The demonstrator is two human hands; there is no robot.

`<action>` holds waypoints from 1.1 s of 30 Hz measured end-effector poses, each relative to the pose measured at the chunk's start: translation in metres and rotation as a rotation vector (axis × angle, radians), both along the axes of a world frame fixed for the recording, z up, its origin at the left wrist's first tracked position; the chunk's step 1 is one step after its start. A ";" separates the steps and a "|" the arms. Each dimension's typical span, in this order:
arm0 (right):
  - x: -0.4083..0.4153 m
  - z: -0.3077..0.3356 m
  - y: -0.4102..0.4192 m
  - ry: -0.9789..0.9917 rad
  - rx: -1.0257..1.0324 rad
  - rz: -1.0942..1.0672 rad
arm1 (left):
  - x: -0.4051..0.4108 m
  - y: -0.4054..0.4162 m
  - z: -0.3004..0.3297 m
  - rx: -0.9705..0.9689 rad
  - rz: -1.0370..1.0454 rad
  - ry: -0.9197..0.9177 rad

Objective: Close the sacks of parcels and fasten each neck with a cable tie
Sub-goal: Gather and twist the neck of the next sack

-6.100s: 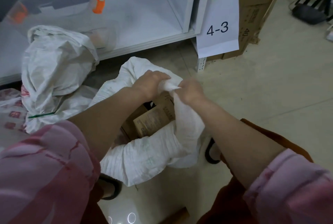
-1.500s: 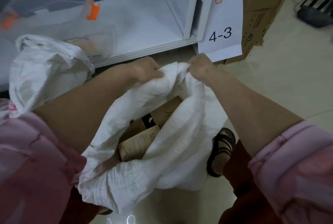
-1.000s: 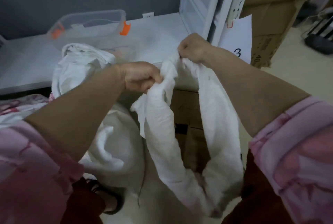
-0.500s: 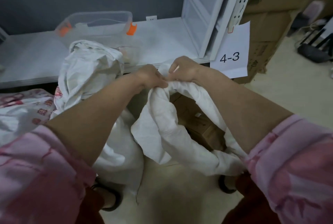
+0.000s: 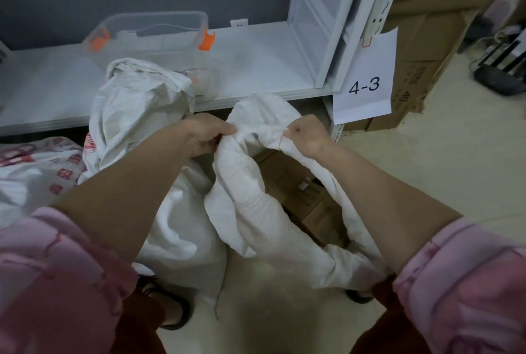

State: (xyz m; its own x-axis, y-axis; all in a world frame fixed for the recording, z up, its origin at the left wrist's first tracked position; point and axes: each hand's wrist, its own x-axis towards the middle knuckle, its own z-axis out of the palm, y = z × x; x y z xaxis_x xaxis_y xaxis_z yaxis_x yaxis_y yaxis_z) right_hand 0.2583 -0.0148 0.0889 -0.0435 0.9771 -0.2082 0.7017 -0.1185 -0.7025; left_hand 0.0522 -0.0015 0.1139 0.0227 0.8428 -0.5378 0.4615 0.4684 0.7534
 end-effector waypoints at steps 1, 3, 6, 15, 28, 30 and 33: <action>-0.002 0.009 0.002 0.043 -0.037 0.010 | 0.003 -0.001 0.006 0.067 -0.111 0.348; -0.009 0.030 0.005 0.038 -0.090 0.069 | 0.018 -0.004 0.020 0.379 -0.238 0.825; -0.018 0.053 0.019 -0.023 -0.135 0.129 | 0.058 -0.014 0.031 0.636 -0.324 0.608; 0.004 0.053 0.019 -0.170 -0.270 0.157 | 0.072 -0.017 0.017 0.566 -0.525 0.357; -0.005 0.018 -0.037 -0.627 0.394 0.032 | 0.081 0.011 0.025 0.283 -0.483 0.618; -0.002 0.013 -0.029 -0.505 0.300 -0.003 | 0.074 0.007 0.028 0.219 -0.508 0.585; 0.007 0.017 -0.014 -0.147 0.036 -0.086 | 0.064 0.005 0.026 0.266 -0.441 0.557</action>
State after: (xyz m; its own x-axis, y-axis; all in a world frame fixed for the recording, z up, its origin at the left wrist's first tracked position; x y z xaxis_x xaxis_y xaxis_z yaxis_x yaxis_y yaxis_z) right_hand 0.2652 -0.0283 0.1060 0.0688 0.9829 -0.1706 0.7859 -0.1587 -0.5976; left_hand 0.1159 0.0031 0.1399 0.1722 0.9216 -0.3480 0.9094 -0.0130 0.4156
